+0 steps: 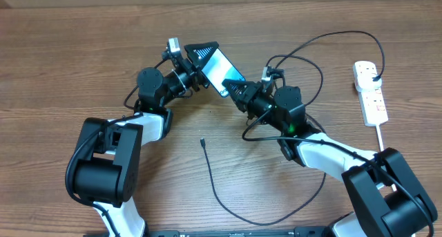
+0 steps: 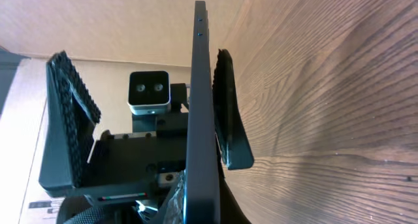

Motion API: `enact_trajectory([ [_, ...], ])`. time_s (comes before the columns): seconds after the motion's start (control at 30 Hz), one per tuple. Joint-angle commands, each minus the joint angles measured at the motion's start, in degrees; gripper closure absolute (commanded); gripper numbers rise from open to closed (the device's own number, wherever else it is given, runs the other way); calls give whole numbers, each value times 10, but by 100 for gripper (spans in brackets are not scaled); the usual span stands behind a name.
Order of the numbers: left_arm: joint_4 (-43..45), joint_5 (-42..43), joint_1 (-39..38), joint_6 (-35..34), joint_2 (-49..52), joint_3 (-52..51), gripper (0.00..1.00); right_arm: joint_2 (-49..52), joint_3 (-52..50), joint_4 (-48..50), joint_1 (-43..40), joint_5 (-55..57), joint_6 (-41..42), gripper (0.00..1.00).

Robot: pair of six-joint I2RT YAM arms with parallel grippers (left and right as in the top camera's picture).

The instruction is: Plug charger to phone and switch on socket

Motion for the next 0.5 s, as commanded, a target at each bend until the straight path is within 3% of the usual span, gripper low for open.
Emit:
enact_trajectory([
  [0.0,5,-13,1,-40,-3,5,2,0,8,5,2,12,-19,96],
  [0.17,9,-11,1,-56,-3,5,5,15,8,4,5,12,-16,96],
  [0.27,9,-5,1,-56,-3,5,16,24,8,3,6,10,-16,96],
  [0.4,9,4,1,-49,-3,5,21,26,8,3,6,10,-16,96],
  [0.47,7,8,2,-45,-3,5,32,26,8,3,6,7,-15,96],
])
